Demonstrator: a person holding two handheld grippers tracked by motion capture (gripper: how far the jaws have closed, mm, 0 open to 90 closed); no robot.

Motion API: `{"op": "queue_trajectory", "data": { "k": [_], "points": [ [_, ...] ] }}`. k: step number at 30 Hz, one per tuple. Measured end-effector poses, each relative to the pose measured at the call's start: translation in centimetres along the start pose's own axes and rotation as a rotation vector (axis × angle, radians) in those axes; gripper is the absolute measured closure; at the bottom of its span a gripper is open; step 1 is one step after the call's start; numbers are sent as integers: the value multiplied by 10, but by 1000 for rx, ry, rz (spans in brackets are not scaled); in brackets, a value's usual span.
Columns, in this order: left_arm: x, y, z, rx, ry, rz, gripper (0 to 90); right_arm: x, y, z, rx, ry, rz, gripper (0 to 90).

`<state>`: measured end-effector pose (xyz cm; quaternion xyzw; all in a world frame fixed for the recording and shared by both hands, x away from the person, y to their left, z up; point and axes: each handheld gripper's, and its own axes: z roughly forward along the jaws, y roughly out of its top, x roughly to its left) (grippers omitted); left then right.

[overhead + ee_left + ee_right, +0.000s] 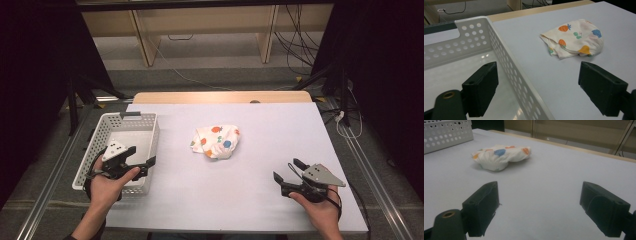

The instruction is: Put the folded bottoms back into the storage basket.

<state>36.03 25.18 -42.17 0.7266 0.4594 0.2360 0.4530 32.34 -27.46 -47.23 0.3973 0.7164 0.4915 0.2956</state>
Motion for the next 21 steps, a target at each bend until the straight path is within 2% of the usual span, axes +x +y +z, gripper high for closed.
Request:
{"op": "queue_trajectory", "data": {
  "k": [11,21],
  "points": [
    [-2,6,2,5,15,22,159,1,2,-1,-4,-1,-9,164],
    [-10,13,14,21,-4,46,155,0,2,-1,-6,-3,-7,164]
  ]
}}
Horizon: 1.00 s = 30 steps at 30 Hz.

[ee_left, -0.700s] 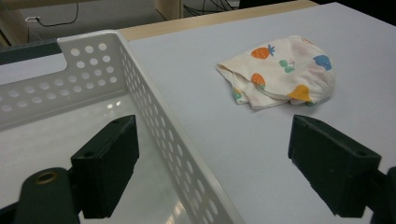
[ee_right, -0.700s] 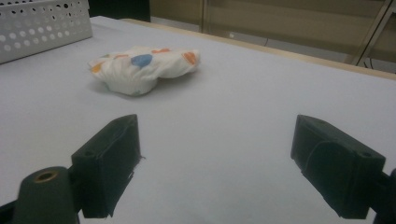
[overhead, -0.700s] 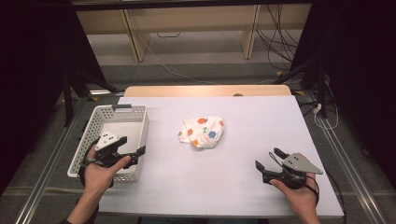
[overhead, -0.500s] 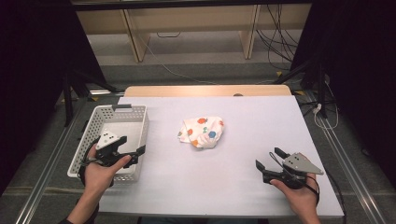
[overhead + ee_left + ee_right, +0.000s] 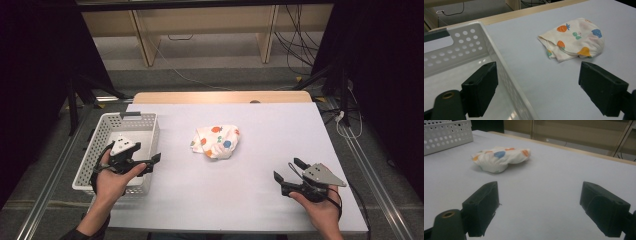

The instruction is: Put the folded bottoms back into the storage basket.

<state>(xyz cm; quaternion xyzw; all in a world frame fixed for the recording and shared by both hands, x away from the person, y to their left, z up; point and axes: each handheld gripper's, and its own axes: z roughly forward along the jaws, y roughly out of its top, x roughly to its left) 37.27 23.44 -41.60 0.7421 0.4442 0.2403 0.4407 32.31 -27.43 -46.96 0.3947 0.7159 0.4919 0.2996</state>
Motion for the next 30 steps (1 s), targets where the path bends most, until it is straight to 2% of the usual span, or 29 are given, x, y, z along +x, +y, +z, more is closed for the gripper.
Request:
{"op": "queue_trajectory", "data": {
  "k": [17,20,21,23,30],
  "points": [
    [-21,18,19,4,-36,34,155,2,0,2,1,11,-5,164],
    [-26,22,25,6,-47,33,158,3,0,2,11,10,-6,164],
    [-28,23,27,7,-50,32,159,3,0,3,-1,13,-6,164],
    [-31,25,31,10,-53,39,159,3,0,2,15,11,-10,164],
    [-40,29,46,25,-68,47,160,3,0,3,5,13,-7,164]
  ]
}}
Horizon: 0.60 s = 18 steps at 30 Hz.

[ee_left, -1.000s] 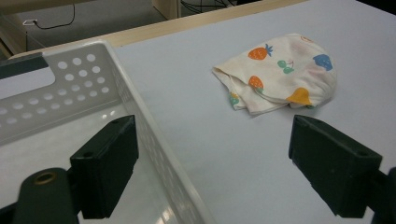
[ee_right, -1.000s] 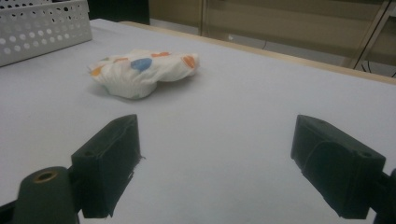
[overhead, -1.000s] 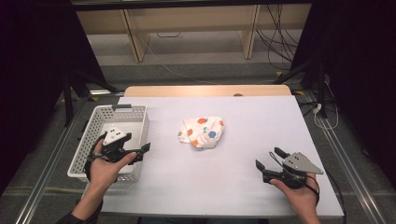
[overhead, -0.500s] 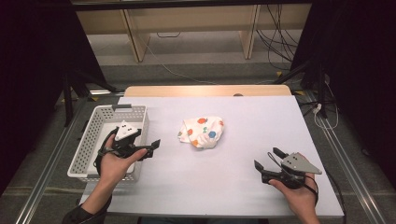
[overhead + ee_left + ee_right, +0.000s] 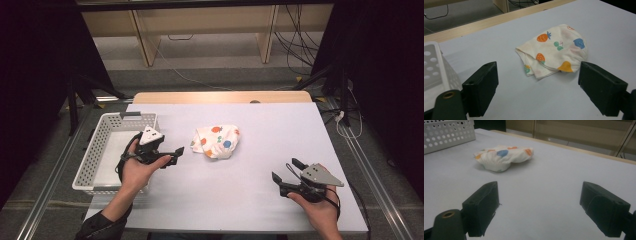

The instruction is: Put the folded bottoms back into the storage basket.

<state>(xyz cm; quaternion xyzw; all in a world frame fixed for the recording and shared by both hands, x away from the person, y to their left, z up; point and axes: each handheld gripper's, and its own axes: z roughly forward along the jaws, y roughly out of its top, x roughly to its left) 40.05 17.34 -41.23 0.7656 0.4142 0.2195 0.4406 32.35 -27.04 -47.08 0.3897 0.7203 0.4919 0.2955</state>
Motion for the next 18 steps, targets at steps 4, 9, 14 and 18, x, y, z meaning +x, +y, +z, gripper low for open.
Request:
{"op": "queue_trajectory", "data": {
  "k": [4,9,14,18],
  "points": [
    [-4,3,8,6,-7,5,160,0,0,0,0,0,0,164],
    [-9,6,16,16,-18,5,160,0,0,0,-5,1,2,164],
    [-14,8,25,28,-25,11,160,0,0,0,5,0,-3,164],
    [-19,10,33,37,-34,16,160,0,0,0,5,-1,-3,164]
  ]
}}
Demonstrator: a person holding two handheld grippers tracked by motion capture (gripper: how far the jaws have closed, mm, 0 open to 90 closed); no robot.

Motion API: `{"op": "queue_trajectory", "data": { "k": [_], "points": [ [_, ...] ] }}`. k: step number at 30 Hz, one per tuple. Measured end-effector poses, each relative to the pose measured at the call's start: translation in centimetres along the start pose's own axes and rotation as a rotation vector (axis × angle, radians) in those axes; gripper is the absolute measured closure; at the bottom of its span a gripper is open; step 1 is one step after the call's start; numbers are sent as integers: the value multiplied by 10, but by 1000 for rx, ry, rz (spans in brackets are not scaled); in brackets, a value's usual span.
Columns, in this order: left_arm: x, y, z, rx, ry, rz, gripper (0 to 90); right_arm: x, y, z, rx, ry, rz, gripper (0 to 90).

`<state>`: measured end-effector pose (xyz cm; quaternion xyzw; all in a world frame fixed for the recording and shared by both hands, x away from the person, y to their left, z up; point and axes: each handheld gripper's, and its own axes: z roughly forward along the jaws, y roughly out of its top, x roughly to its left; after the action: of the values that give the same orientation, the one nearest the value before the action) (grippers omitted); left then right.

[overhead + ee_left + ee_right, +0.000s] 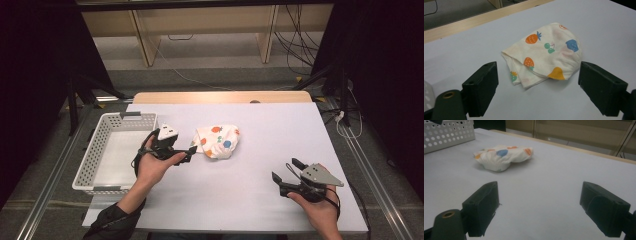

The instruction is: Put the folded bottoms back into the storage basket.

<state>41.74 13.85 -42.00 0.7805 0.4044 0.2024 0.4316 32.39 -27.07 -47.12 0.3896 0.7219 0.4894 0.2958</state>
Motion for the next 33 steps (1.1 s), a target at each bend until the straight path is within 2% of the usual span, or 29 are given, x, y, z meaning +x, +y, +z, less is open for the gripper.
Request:
{"op": "queue_trajectory", "data": {
  "k": [23,33],
  "points": [
    [-16,15,38,33,-13,20,156,0,0,0,-6,0,5,164],
    [-14,21,59,42,-17,-1,127,-1,0,0,-6,1,5,164]
  ]
}}
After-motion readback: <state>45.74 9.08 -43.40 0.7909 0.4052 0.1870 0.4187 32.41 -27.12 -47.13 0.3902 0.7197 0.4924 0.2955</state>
